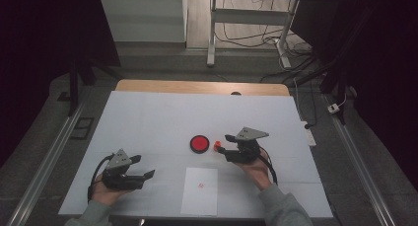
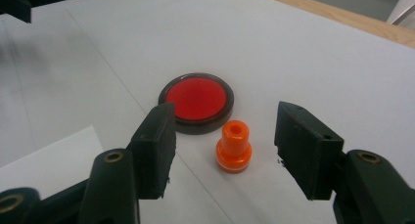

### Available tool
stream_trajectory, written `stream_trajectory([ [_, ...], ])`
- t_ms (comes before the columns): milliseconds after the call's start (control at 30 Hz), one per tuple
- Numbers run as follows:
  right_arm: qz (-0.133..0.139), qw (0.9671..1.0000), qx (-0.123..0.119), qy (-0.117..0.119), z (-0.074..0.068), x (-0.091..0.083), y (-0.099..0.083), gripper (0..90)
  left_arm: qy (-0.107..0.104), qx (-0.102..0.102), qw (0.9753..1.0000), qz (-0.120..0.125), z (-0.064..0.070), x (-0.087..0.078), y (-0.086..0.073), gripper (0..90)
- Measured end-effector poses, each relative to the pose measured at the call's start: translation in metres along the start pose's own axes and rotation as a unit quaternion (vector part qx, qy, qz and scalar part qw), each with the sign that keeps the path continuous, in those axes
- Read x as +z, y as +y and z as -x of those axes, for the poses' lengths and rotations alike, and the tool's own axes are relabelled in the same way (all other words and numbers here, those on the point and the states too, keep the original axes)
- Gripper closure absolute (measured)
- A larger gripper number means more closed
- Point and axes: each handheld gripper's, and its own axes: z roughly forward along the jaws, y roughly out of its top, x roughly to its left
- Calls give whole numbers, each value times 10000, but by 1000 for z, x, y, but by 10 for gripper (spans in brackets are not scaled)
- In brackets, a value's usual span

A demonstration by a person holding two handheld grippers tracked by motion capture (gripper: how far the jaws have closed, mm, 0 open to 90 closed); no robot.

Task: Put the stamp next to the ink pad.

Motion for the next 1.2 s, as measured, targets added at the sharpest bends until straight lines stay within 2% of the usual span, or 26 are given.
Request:
stream_trajectory([
  [333,-24,9999,-92,-107,2,-23,-10,359,-8,14,10000,-22,0,2,1,230],
  [533,17,9998,-54,-185,2,-38,-16,358,-28,32,10000,-36,1,3,0,229],
  [733,45,9996,-156,-247,-1,-57,-23,353,-1,26,10000,-38,1,4,0,228],
  [1200,156,9983,16,-560,5,-106,-51,353,25,65,10000,-51,2,5,1,228],
])
